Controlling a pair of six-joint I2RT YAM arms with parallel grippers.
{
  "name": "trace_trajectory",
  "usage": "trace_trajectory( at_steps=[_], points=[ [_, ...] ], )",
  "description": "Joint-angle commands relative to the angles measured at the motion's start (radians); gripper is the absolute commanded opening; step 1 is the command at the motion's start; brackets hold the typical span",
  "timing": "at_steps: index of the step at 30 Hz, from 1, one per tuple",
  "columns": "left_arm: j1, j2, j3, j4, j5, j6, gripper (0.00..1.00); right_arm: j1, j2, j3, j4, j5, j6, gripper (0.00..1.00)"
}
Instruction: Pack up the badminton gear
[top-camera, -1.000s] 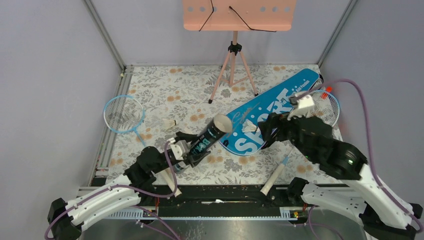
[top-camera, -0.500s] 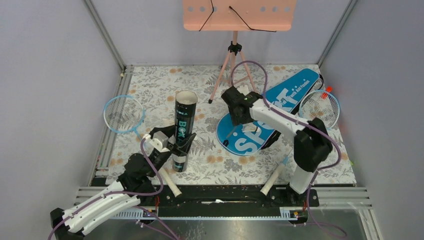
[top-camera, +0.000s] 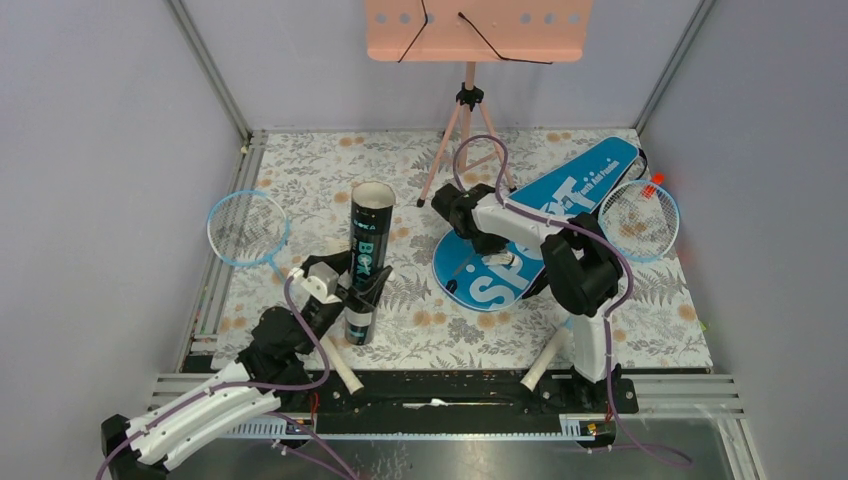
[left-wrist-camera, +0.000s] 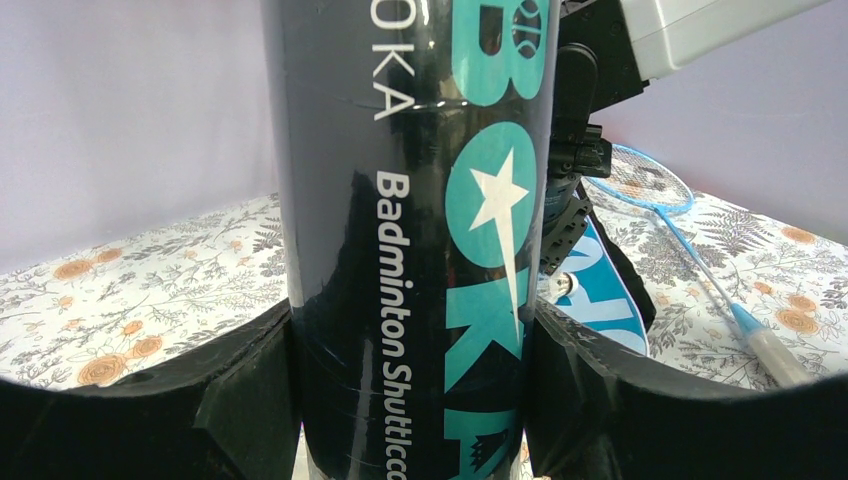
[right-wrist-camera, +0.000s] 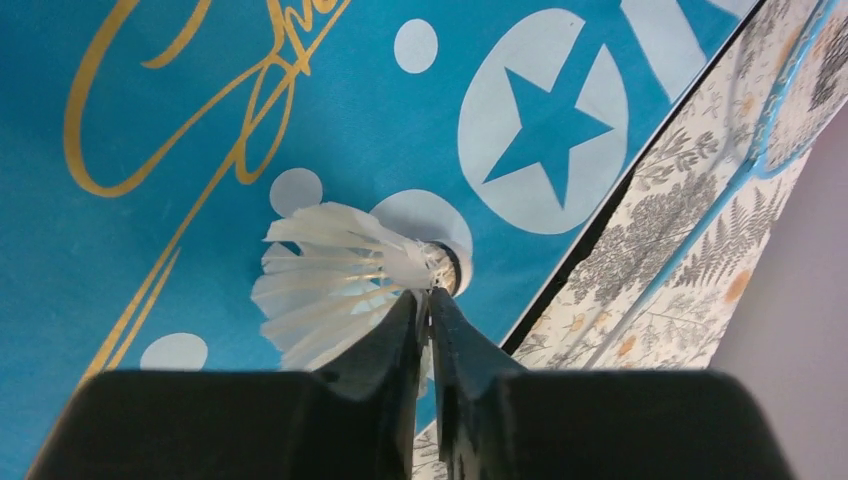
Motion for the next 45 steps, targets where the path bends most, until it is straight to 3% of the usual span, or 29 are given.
trace_trajectory(
  at_steps=[1, 2, 9, 12, 17, 21, 28, 41, 45],
  points=[
    [-0.004, 0.019, 0.013, 0.103, -0.007, -0.013, 0.04, -0.004, -0.047, 0.015, -0.024, 0.056, 0.013, 0.05],
    [-0.002, 0.024, 0.014, 0.104, -0.005, -0.013, 0.04, -0.003, -0.069, 0.007, -0.022, 0.052, 0.01, 0.0],
    [-0.002, 0.08, 0.031, 0.097, 0.08, 0.007, 0.05, 0.004, -0.434, -0.188, 0.107, -0.138, -0.065, 0.0],
    [-0.003, 0.109, 0.037, 0.084, 0.166, 0.034, 0.07, 0.003, -0.664, -0.279, 0.189, -0.304, -0.093, 0.0],
    [-0.003, 0.156, 0.07, 0.006, 0.424, 0.105, 0.06, 0.001, -1.03, -0.424, 0.38, -0.68, -0.116, 0.0],
    [-0.003, 0.173, 0.07, -0.008, 0.518, 0.128, 0.06, 0.0, -1.205, -0.453, 0.454, -0.872, -0.096, 0.0],
    [-0.002, 0.173, 0.078, -0.055, 0.676, 0.175, 0.06, 0.001, -1.27, -0.406, 0.488, -1.077, -0.026, 0.0],
    [-0.003, 0.183, 0.087, -0.069, 0.678, 0.185, 0.05, 0.0, -1.386, -0.316, 0.417, -0.956, -0.069, 0.0],
    [-0.003, 0.193, 0.089, -0.065, 0.682, 0.188, 0.05, 0.001, -1.383, -0.328, 0.448, -1.013, -0.049, 0.0]
  ],
)
